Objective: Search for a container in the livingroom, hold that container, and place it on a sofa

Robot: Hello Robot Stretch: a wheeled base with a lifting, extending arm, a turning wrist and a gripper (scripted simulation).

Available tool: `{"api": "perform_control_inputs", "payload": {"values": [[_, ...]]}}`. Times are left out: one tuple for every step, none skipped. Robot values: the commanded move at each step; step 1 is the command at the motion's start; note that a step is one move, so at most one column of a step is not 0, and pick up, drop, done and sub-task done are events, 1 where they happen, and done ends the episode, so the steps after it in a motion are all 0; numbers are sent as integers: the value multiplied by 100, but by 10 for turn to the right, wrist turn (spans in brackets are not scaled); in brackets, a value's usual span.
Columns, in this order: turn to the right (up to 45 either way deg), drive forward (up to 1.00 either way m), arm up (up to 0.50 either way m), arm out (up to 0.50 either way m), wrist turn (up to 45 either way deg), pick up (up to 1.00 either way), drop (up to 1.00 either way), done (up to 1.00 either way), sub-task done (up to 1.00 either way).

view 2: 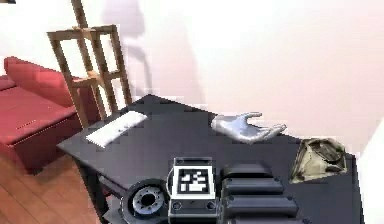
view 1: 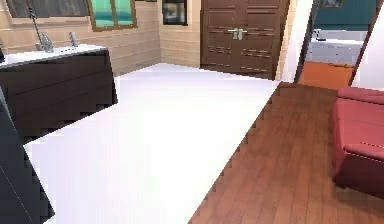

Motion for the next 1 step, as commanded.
{"api": "perform_control_inputs", "payload": {"values": [[0,35,0,0,0,0,0,0,0]]}}
